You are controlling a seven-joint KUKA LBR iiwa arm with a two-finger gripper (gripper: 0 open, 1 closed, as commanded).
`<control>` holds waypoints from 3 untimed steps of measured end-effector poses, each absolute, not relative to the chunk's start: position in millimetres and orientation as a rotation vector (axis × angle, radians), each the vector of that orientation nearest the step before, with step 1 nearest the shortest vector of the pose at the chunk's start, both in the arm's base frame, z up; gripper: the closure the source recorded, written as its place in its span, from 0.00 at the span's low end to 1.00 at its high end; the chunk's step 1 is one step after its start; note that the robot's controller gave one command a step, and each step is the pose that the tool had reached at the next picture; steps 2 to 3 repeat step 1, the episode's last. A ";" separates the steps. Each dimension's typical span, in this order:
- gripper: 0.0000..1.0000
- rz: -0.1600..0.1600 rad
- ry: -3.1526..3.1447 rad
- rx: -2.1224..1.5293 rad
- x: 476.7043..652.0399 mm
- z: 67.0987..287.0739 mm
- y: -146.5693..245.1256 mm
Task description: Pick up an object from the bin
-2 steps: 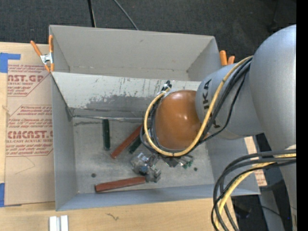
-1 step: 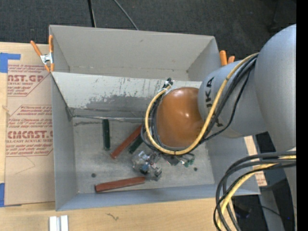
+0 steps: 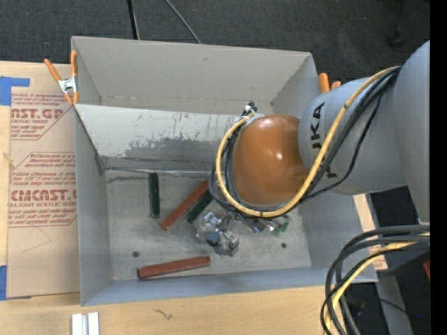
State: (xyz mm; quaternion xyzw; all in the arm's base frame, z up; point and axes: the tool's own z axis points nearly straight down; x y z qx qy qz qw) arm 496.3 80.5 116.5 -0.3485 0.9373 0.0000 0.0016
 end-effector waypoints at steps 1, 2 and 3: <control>1.00 -0.002 2.938 -1.091 497.9 184.3 81.5; 1.00 -0.002 2.938 -1.091 497.9 184.3 81.5; 1.00 -0.002 2.938 -1.091 497.9 184.3 81.5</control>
Offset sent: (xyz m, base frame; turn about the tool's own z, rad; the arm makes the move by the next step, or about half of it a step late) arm 0.0001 0.0000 0.0643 0.0000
